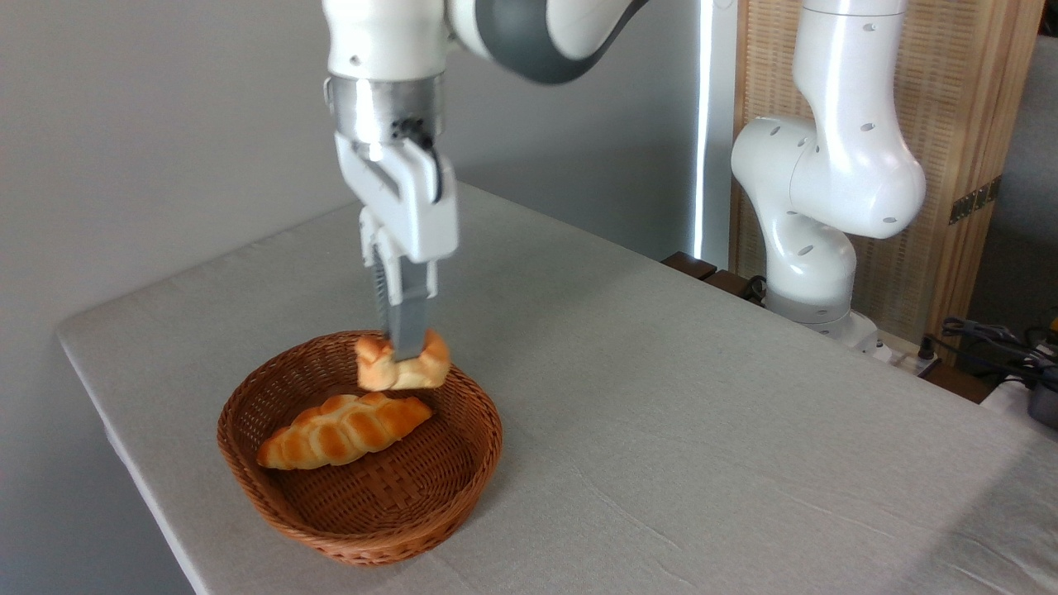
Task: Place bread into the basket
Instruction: 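Lower the bun into the basket beside the braided roll and release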
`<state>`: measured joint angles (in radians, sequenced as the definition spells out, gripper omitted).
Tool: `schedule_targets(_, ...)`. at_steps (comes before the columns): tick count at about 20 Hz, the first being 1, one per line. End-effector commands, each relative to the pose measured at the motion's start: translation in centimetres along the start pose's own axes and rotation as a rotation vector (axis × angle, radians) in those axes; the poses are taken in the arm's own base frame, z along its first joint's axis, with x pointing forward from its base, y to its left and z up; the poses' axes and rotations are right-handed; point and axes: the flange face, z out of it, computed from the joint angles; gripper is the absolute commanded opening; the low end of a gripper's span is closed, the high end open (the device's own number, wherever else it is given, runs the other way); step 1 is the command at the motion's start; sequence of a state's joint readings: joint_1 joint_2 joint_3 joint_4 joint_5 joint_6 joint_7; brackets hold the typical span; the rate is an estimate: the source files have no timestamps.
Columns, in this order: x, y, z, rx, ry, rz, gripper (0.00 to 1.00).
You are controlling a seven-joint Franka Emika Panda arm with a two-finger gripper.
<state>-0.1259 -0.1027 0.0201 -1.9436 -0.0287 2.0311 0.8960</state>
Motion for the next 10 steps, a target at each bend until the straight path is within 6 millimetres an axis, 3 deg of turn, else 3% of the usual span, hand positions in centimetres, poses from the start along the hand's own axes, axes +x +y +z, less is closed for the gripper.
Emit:
schedule_targets(1, 1.3, -0.5, 1.8, 0.015, -0.006, 0.027, 0.97)
schedule_targets(5, 1.4, -0.1, 3.6, -0.001, -0.018, 0.034, 1.00)
schedule_targets(10, 1.8, -0.4, 3.6, 0.026, 0.004, 0.036, 1.00)
